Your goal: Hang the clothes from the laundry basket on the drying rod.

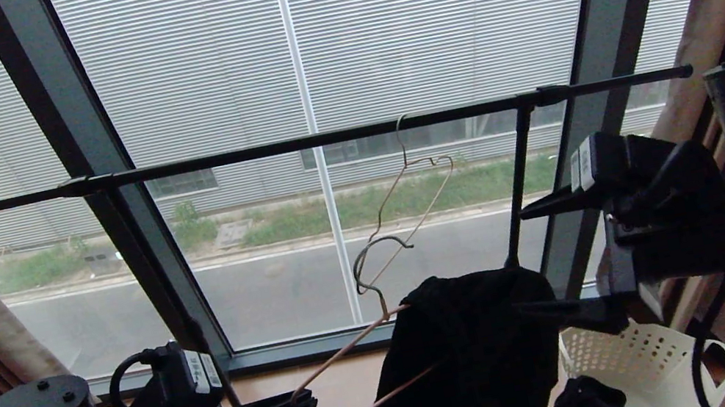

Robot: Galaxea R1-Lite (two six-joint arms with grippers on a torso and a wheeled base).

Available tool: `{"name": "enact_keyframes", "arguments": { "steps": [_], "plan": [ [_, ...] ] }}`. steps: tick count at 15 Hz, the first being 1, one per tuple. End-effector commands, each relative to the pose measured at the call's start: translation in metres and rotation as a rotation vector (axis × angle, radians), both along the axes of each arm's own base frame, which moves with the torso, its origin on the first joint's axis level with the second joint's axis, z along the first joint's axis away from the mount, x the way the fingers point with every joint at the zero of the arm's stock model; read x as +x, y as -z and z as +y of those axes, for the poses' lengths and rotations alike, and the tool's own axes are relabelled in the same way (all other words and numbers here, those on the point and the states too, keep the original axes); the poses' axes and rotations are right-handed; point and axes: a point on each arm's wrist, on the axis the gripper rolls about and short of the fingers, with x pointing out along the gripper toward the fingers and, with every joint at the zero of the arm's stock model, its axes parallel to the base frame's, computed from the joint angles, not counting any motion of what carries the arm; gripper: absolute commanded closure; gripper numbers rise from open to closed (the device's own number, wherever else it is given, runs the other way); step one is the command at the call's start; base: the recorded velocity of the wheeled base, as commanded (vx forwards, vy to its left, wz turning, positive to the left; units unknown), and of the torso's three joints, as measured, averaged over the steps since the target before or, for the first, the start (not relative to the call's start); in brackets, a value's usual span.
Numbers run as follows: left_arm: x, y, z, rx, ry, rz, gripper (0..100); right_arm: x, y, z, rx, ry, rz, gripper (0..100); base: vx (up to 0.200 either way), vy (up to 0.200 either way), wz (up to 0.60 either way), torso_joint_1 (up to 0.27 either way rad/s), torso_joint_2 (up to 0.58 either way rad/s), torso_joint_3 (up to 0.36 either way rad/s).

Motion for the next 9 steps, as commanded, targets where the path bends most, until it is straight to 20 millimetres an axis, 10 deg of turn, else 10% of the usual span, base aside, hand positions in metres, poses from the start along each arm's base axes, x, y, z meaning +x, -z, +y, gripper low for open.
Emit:
{"name": "enact_keyframes", "arguments": {
  "steps": [1,9],
  "plan": [
    [0.001,0.0,-0.001,-0.001,0.008,0.002,100,0.013,-0.007,-0.01,-0.019,-0.075,0.004,0,0.0,0.0,0.0,0.0,0.0,0.0],
    [0.0,0.004,-0.011,-0.005,0.086,0.016,100,0.05,0.011,0.016,-0.038,-0.379,0.187,0,0.0,0.0,0.0,0.0,0.0,0.0]
  ]
}}
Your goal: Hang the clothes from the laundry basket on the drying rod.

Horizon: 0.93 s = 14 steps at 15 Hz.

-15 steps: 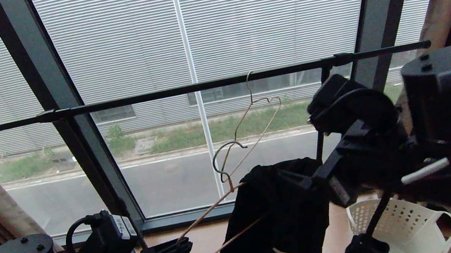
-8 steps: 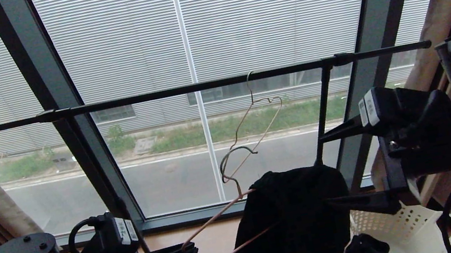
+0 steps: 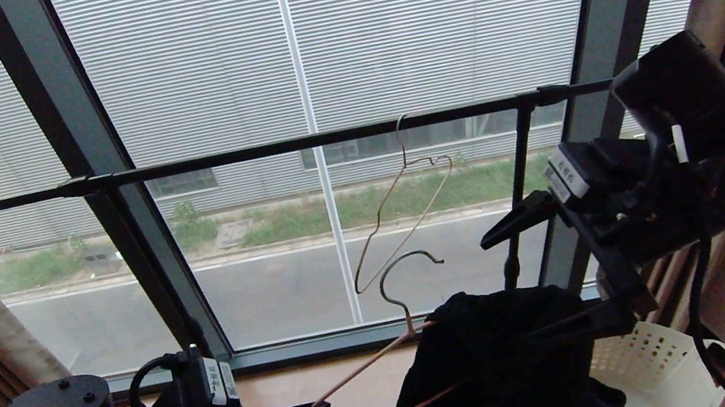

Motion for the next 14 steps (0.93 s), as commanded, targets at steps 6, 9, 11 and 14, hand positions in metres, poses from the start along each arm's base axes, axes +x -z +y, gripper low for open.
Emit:
{"name": "enact_keyframes", "arguments": {
  "steps": [6,9,11,14],
  "plan": [
    [0.001,-0.001,-0.002,-0.012,0.006,-0.021,100,0.012,0.026,0.018,-0.04,-0.037,0.083,0,0.0,0.0,0.0,0.0,0.0,0.0],
    [0.0,-0.002,-0.005,-0.014,0.018,-0.026,100,0.018,0.035,0.022,-0.05,-0.039,0.099,0,0.0,0.0,0.0,0.0,0.0,0.0],
    [0.001,-0.004,-0.005,-0.024,0.018,-0.042,100,0.019,0.038,0.026,-0.054,-0.048,0.107,0,0.0,0.0,0.0,0.0,0.0,0.0],
    [0.0,-0.003,-0.005,-0.026,0.017,-0.042,100,0.02,0.039,0.027,-0.054,-0.051,0.109,0,0.0,0.0,0.0,0.0,0.0,0.0]
  ]
}}
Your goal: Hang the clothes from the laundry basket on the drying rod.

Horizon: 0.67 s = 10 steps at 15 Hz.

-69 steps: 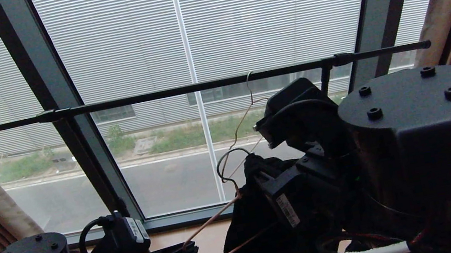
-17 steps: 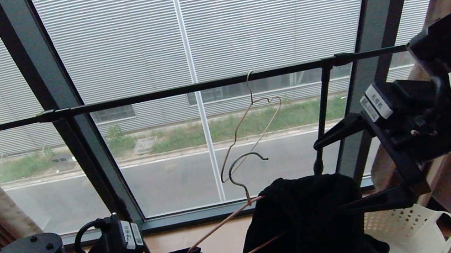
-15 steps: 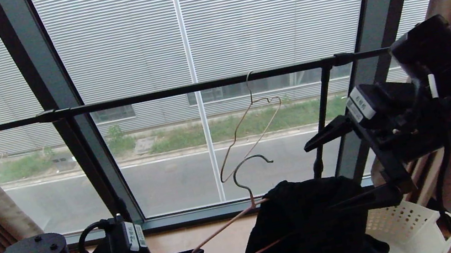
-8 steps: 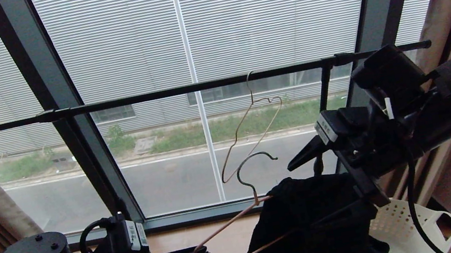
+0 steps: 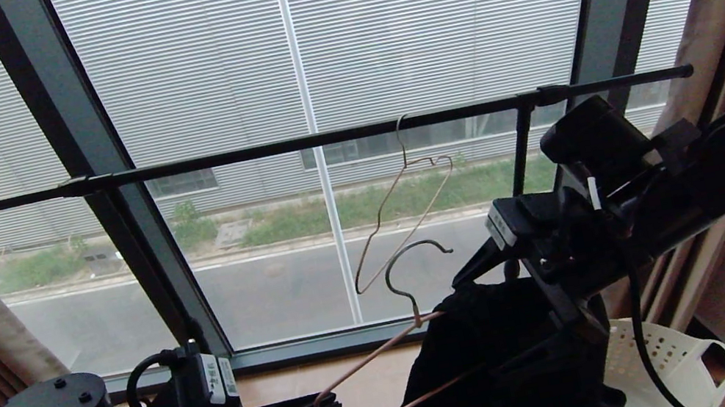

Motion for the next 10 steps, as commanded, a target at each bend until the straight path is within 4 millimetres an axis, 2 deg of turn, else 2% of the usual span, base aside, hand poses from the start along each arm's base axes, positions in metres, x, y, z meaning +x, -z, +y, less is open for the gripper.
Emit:
{"name": "enact_keyframes", "arguments": {
  "steps": [1,2,3,10],
  "plan": [
    [-0.0002,0.0007,0.0001,0.002,0.0,0.003,100,0.0005,0.0016,0.0011,-0.002,-0.003,0.005,0,0.0,0.0,0.0,0.0,0.0,0.0],
    [-0.0003,0.0004,0.0002,0.001,0.0,0.002,100,0.0005,0.0016,0.0011,-0.002,-0.001,0.007,0,0.0,0.0,0.0,0.0,0.0,0.0],
    [-0.0004,0.0007,-0.0001,0.002,0.001,0.003,100,0.0,0.0006,0.0008,-0.001,0.0,0.004,100,0.0,0.0,0.0,0.0,0.0,0.0],
    [0.0019,0.003,-0.001,0.002,-0.001,0.009,100,-0.0012,0.0017,0.0007,-0.004,-0.001,0.01,100,0.0,0.0,0.0,0.0,0.0,0.0]
  ]
}}
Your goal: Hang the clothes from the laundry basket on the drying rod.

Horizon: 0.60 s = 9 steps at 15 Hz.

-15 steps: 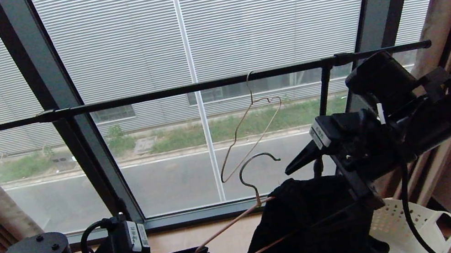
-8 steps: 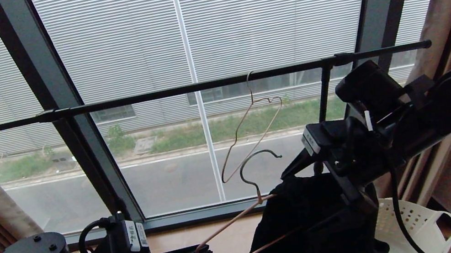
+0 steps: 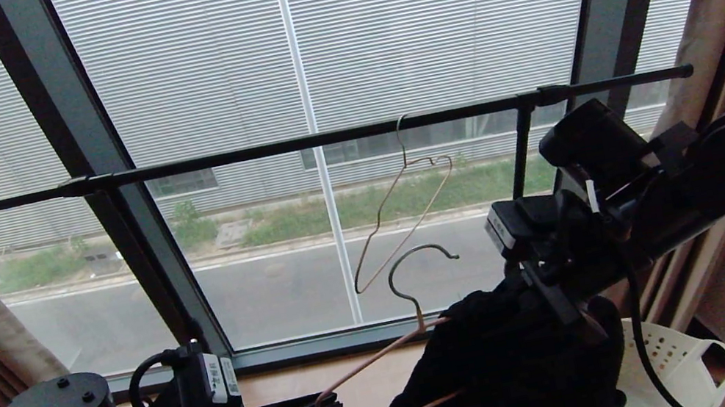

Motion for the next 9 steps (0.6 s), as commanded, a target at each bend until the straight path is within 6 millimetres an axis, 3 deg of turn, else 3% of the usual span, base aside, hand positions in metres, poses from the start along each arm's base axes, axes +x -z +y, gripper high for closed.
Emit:
{"name": "enact_keyframes", "arguments": {
  "steps": [1,8,9],
  "plan": [
    [0.0013,0.0023,-0.0008,0.004,0.0,0.008,100,-0.0008,-0.0008,-0.0002,0.002,-0.002,-0.001,100,0.0,0.0,0.0,0.0,0.0,0.0],
    [0.0052,0.0091,-0.0029,-0.012,0.002,-0.031,100,-0.002,-0.0019,-0.0009,0.003,-0.002,-0.004,100,0.0,0.0,0.0,0.0,0.0,0.0],
    [0.0076,0.0115,-0.0042,-0.022,0.001,-0.043,0,-0.002,-0.0019,-0.0009,0.003,-0.002,-0.004,100,0.0,0.0,0.0,0.0,0.0,0.0]
  ]
}}
